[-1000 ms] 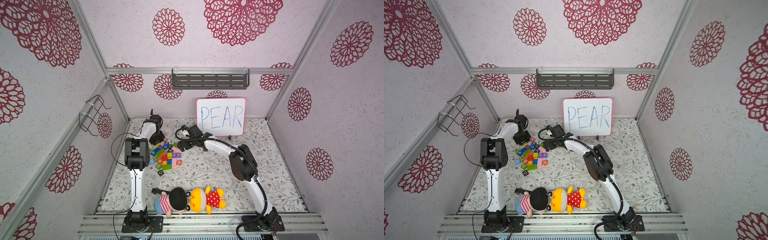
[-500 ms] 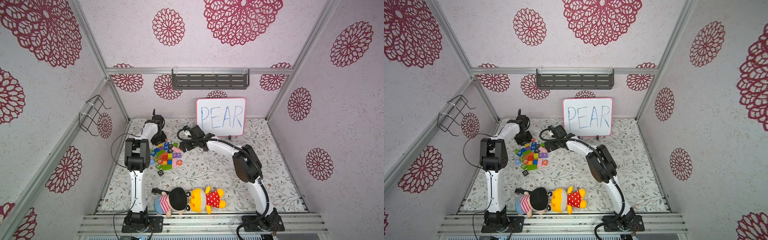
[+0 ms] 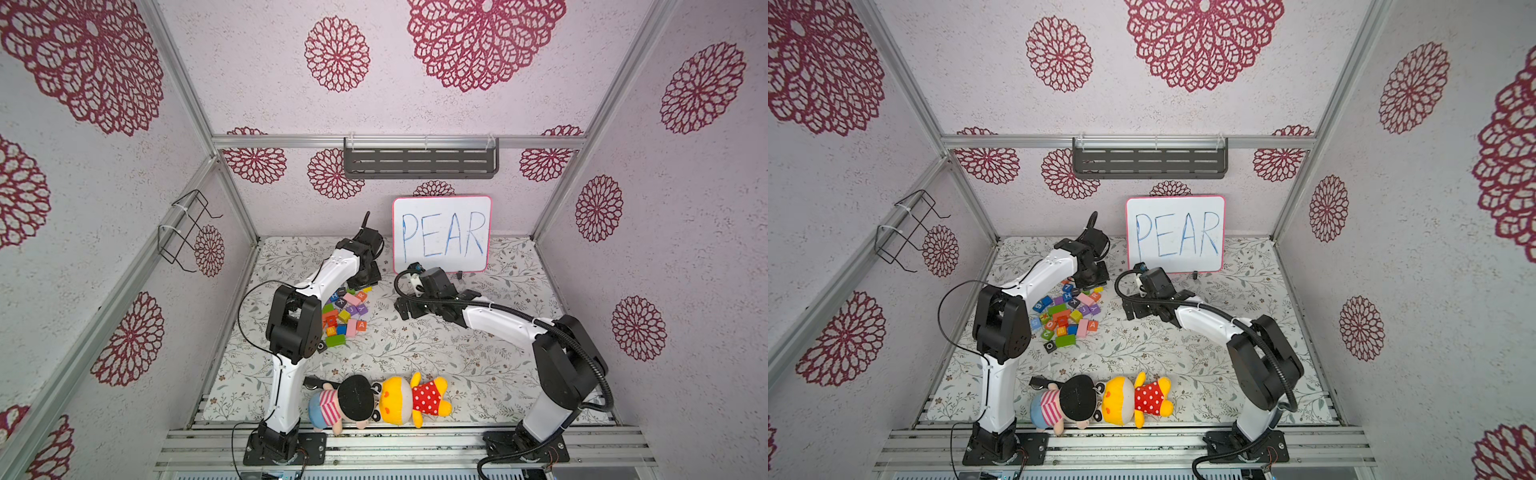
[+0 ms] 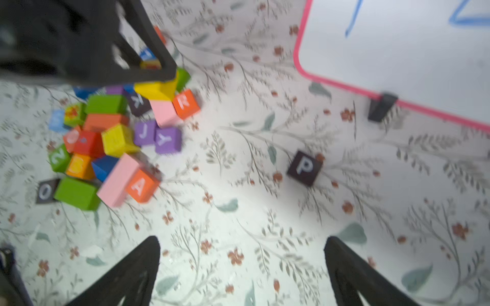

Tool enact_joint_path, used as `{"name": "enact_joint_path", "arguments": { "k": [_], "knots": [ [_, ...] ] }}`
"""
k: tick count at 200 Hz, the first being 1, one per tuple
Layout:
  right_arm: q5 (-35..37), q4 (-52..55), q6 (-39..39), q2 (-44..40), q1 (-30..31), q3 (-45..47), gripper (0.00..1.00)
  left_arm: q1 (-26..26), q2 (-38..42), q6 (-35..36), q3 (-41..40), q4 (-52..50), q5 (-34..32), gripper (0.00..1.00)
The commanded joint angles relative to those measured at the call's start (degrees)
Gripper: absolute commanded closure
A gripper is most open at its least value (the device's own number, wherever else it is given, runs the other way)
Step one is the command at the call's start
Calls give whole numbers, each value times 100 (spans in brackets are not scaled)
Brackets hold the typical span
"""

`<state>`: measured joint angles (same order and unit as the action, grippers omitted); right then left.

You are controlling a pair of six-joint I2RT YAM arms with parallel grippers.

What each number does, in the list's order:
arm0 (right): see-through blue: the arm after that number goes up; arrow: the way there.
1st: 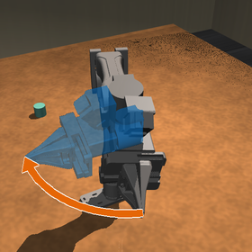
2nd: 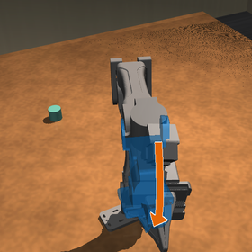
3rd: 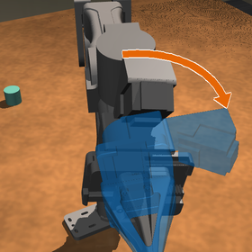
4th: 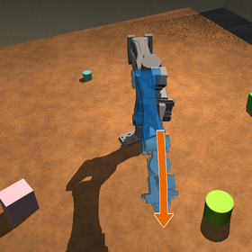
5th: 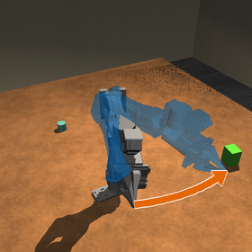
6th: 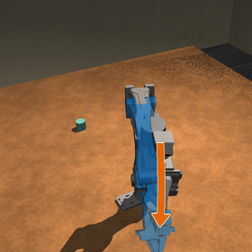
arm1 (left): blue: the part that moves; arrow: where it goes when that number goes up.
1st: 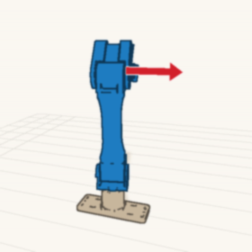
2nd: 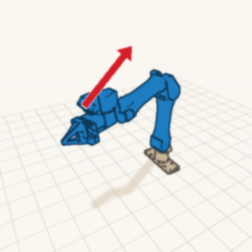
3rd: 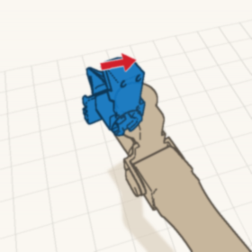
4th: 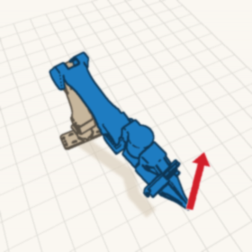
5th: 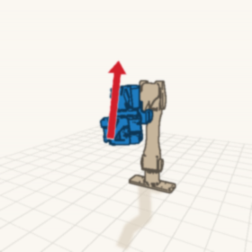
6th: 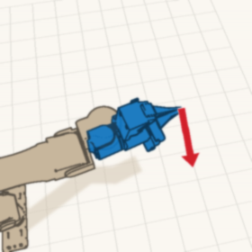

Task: Spell the uppercase word “pear” with letter blocks
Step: Pick up the letter block from the center of the board, then place the letter block at the center of the board.

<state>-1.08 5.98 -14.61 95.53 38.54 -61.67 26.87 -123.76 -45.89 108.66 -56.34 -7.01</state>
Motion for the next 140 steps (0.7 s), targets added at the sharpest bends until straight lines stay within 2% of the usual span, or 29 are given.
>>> {"name": "enact_joint_path", "arguments": {
  "k": [1,60,98,140],
  "knots": [
    [187,-367,-426,-588,-22,654,1,555,6,55,-64,-34,0,82],
    [275,-876,-869,-1180,-22,1934,1,1286,-416,141,33,163,144,81],
    [505,-840,-876,-1345,-31,2151,1,1740,-736,878,94,419,216,81],
    [811,-815,-1060,-1744,-178,2537,1,1928,-956,1443,72,519,361,79]
  ]
}}
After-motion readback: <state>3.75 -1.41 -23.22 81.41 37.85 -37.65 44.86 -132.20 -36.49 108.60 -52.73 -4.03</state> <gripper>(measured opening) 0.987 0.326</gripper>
